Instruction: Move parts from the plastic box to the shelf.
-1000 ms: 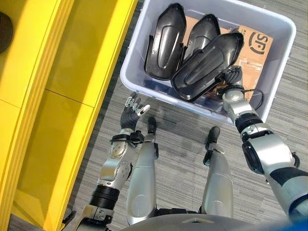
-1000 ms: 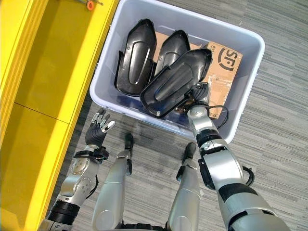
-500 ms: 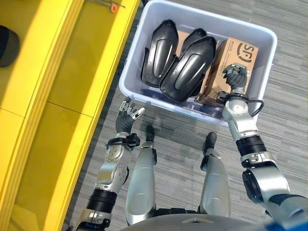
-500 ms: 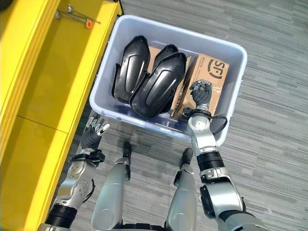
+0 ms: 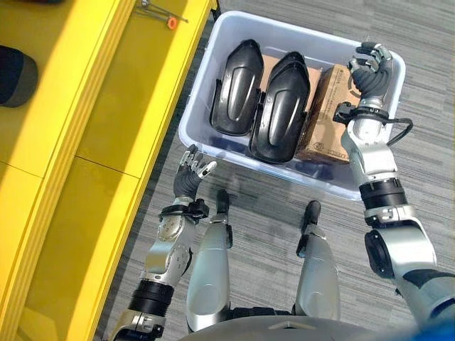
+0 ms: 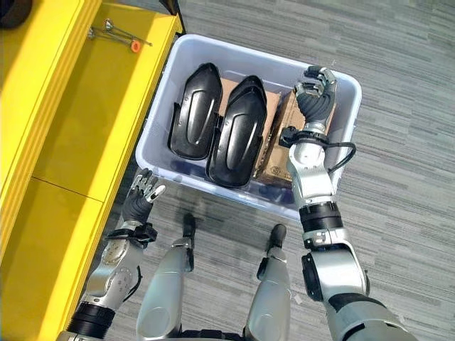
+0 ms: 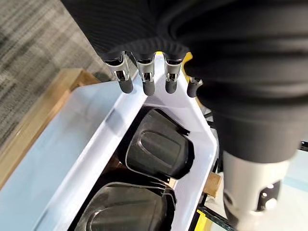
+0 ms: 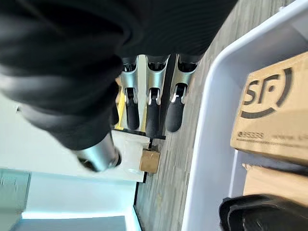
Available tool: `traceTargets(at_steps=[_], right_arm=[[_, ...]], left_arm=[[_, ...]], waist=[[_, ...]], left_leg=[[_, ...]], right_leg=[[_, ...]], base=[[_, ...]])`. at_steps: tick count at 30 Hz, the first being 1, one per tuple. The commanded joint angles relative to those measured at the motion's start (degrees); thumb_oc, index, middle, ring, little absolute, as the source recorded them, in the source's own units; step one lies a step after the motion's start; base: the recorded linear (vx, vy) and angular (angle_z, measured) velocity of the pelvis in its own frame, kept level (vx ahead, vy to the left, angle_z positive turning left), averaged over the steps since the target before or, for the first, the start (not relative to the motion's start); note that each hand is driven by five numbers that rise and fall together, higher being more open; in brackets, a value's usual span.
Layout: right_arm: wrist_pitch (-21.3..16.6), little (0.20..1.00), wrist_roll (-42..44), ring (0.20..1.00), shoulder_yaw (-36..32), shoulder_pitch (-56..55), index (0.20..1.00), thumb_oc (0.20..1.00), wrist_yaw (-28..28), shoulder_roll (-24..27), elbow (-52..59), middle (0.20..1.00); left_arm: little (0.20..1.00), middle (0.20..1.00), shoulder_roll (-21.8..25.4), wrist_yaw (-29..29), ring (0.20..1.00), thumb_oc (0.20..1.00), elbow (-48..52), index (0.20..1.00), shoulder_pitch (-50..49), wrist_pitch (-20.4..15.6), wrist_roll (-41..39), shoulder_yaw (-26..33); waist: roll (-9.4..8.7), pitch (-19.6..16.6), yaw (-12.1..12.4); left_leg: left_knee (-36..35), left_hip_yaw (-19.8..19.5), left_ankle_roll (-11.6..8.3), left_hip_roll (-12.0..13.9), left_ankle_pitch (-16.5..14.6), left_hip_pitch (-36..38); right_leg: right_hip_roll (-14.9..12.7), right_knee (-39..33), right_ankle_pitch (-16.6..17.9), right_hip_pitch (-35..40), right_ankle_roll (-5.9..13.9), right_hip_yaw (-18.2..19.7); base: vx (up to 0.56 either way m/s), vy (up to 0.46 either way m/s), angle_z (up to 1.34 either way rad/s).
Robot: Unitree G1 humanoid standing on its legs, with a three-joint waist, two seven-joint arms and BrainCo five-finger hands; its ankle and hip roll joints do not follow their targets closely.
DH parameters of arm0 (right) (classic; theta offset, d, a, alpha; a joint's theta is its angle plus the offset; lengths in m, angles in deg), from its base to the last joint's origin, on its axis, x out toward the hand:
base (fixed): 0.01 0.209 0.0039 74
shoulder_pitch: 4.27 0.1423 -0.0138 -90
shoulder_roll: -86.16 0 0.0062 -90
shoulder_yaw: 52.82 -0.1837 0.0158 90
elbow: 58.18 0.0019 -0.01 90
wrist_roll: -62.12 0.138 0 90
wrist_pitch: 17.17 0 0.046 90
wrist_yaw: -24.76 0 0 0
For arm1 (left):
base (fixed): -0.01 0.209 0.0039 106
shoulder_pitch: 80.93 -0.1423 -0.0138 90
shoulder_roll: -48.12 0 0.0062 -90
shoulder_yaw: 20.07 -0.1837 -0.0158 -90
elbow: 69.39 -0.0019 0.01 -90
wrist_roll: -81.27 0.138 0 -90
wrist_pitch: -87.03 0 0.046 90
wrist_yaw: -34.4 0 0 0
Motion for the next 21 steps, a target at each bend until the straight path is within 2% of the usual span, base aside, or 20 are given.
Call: traceTargets(at_steps=[1, 9, 16, 21], right_arm=[[-3.64, 1.0, 3.17, 1.0, -1.87, -0.7, 1.0, 1.0, 2.84, -0.88, 4.06, 1.0], [-4.15, 1.0, 2.03, 1.0, 3.16, -7.13, 1.0, 1.0, 10.11, -3.93, 8.88, 1.0], [-4.26, 1.0, -0.45, 1.0, 8.16, -4.14, 1.0, 1.0, 12.74, -5.74, 2.79, 1.0], [-4.1, 1.0, -0.69, 1.0, 8.78, -1.65, 1.0, 1.0, 12.52, -6.38, -0.16, 1.0]], left_arm=[[1.0, 1.0, 1.93, -1.22, 1.0, 1.0, 4.38, 1.0, -1.27, -1.54, 0.17, 1.9], [1.0, 1.0, 1.44, -1.89, 1.0, 1.0, 4.73, 1.0, -1.65, -1.24, 0.84, 3.37], [1.0, 1.0, 0.08, -1.64, 1.0, 1.0, 4.64, 1.0, -0.76, -1.91, 1.17, 3.63], [1.0, 1.0, -0.06, -1.47, 1.0, 1.0, 4.7, 1.0, -0.51, -2.14, 1.02, 3.62]], waist=[[-1.84, -1.19, 0.57], [-2.32, -1.59, 0.92], [-2.12, -0.8, 2.71], [-1.91, -0.38, 3.55]], left_leg=[[-1.87, -5.83, -1.52, 3.42, -1.25, -2.27], [-2.0, -6.39, -1.26, 2.94, -0.91, -2.83], [-2.02, -7.19, -1.09, 2.5, -0.77, -3.42], [-1.69, -7.48, -1.03, 2.28, -0.83, -3.84]], right_leg=[[-3.35, -2.41, 5.15, 5.28, -0.68, 0.48], [-3.69, -3.01, 5.75, 5.97, -0.08, -0.71], [-3.86, -2.77, 5.74, 6.28, -0.07, -1.65], [-3.99, -2.45, 5.65, 6.2, -0.18, -1.99]], base=[[0.0, 0.0, 0.0], [0.0, 0.002, 0.03], [0.0, 0.009, 0.07], [-0.01, 0.009, 0.06]])
